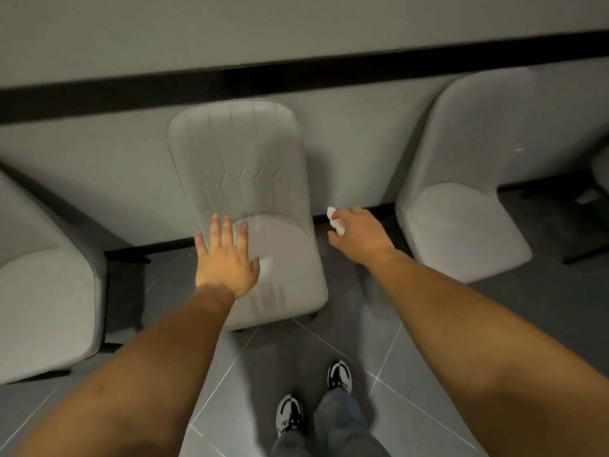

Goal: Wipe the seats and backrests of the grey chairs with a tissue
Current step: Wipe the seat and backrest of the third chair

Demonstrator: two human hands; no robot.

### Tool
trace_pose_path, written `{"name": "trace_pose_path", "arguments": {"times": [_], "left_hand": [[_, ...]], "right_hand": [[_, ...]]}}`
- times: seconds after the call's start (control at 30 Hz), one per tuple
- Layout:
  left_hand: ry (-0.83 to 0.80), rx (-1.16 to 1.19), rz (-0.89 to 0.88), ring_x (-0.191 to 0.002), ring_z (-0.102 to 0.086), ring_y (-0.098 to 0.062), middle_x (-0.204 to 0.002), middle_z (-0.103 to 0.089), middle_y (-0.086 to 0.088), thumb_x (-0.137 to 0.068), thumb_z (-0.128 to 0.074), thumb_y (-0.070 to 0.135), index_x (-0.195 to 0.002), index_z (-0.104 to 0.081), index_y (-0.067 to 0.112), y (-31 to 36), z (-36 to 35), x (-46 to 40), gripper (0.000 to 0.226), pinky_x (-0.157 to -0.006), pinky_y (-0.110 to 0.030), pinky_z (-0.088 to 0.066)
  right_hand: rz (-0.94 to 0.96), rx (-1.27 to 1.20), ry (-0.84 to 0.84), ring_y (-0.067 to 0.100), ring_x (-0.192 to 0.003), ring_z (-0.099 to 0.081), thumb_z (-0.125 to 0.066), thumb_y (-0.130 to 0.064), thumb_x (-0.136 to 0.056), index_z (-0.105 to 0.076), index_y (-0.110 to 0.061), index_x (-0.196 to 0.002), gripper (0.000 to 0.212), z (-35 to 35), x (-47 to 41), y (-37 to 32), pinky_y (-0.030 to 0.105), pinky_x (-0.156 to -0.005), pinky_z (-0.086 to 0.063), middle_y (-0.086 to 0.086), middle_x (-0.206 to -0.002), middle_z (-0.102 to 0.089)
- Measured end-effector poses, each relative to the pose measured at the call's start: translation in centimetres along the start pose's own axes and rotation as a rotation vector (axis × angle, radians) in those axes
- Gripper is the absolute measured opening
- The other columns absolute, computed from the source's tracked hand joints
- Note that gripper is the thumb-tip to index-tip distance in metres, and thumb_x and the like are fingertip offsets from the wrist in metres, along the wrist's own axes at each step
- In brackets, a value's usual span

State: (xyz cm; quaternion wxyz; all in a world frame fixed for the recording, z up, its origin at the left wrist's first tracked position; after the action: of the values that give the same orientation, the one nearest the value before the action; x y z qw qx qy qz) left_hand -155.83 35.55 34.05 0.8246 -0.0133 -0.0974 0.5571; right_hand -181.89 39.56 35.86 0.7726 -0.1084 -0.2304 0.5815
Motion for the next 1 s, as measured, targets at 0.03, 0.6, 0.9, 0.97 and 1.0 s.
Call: {"name": "trace_pose_path", "arguments": {"times": [0.03,0.6,0.9,0.97,1.0], "left_hand": [[0.049,0.018,-0.042,-0.143,0.007,-0.034,-0.157,-0.012,-0.015,-0.088,-0.035,0.057,-0.151,-0.013,0.018,0.6,1.7,0.0,0.078,-0.112,-0.059,-0.002],[0.171,-0.050,-0.392,-0.137,-0.025,-0.030,-0.145,-0.039,-0.011,-0.086,-0.039,0.053,-0.143,-0.034,0.015,22.1,12.7,0.0,0.068,-0.110,-0.051,-0.021],[0.213,0.039,-0.314,-0.131,-0.033,-0.030,-0.137,-0.047,-0.012,-0.082,-0.049,0.052,-0.136,-0.045,0.013,41.4,16.5,0.7,0.066,-0.107,-0.052,-0.026],[0.211,0.056,-0.296,-0.131,-0.033,-0.030,-0.139,-0.047,-0.012,-0.082,-0.049,0.053,-0.136,-0.045,0.013,45.8,17.0,1.5,0.067,-0.107,-0.052,-0.026],[0.214,0.056,-0.305,-0.132,-0.033,-0.030,-0.139,-0.046,-0.012,-0.082,-0.048,0.053,-0.136,-0.045,0.013,48.0,17.5,1.7,0.068,-0.107,-0.052,-0.026]], "right_hand": [[-0.018,0.001,0.013,0.029,-0.122,-0.048,-0.062,-0.036,-0.091,-0.056,-0.021,-0.134,0.047,1.3,1.0,0.2,0.035,-0.099,-0.041,0.008,-0.126,-0.056],[-0.331,-0.050,0.190,0.032,-0.117,-0.051,-0.068,-0.033,-0.087,-0.060,-0.016,-0.127,0.044,16.4,15.7,22.2,0.034,-0.097,-0.041,0.011,-0.125,-0.056],[-0.310,-0.064,0.118,0.030,-0.117,-0.051,-0.064,-0.040,-0.089,-0.055,-0.018,-0.135,0.052,24.3,16.9,41.1,0.037,-0.096,-0.044,0.009,-0.132,-0.052],[-0.274,-0.081,0.082,0.030,-0.118,-0.051,-0.064,-0.041,-0.088,-0.055,-0.019,-0.135,0.053,25.5,16.6,44.2,0.038,-0.098,-0.045,0.008,-0.132,-0.051],[-0.265,-0.088,0.076,0.029,-0.117,-0.051,-0.065,-0.041,-0.088,-0.055,-0.019,-0.135,0.053,26.3,16.4,45.8,0.038,-0.098,-0.045,0.008,-0.131,-0.051]]}}
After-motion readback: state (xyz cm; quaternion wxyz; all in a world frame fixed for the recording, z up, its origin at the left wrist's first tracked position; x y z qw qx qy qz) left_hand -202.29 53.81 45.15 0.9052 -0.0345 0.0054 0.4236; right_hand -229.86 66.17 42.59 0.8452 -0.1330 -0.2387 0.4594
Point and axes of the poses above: each hand's wrist, its own x-axis away from the middle knuckle, its own z-axis out of the back of the hand, y = z × x, the point moved 8 cm from there along -x, towards the middle knuckle
